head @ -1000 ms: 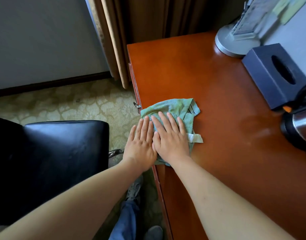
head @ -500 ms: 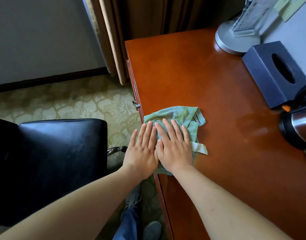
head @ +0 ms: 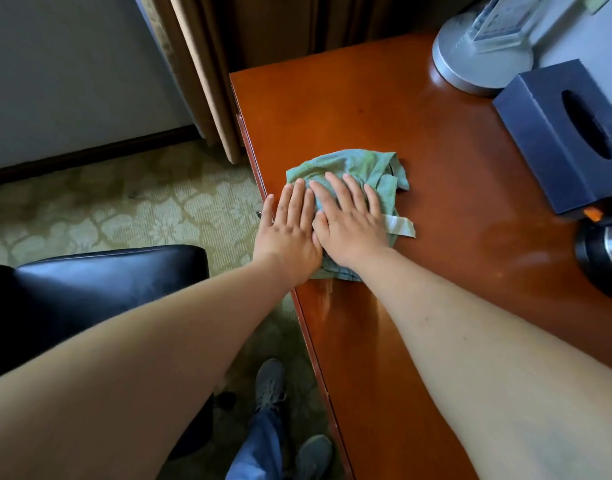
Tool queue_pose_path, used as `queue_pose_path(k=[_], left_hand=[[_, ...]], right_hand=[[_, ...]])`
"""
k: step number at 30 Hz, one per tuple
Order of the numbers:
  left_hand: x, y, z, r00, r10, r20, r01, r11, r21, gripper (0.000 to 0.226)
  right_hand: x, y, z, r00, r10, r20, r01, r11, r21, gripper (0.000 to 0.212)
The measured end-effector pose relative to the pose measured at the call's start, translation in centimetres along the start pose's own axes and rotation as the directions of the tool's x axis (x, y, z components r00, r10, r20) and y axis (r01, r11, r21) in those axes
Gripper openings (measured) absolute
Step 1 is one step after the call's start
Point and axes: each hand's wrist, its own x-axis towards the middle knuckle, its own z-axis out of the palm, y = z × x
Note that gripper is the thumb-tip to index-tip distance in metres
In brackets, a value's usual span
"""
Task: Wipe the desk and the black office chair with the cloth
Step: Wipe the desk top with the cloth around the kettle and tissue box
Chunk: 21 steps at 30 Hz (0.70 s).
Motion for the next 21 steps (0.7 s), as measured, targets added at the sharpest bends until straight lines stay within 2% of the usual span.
queue_pose_path(k=[8,21], left_hand=[[-2.4,0.7,0.4,0.999,-0.019,0.042,0.017,0.998,0.054,0.071],[-17.2,7.5,5.1,0.998,-0.041,0.056,0.042,0.999,-0.019,0.07]], right_hand=[[-2.9,-0.7,0.0,0.999,-0.007,0.043,0.005,0.998,0.056,0.061],[-18.6,-0.6,1.9,0.994,-0.052,0.093,0.044,0.996,0.081,0.061]])
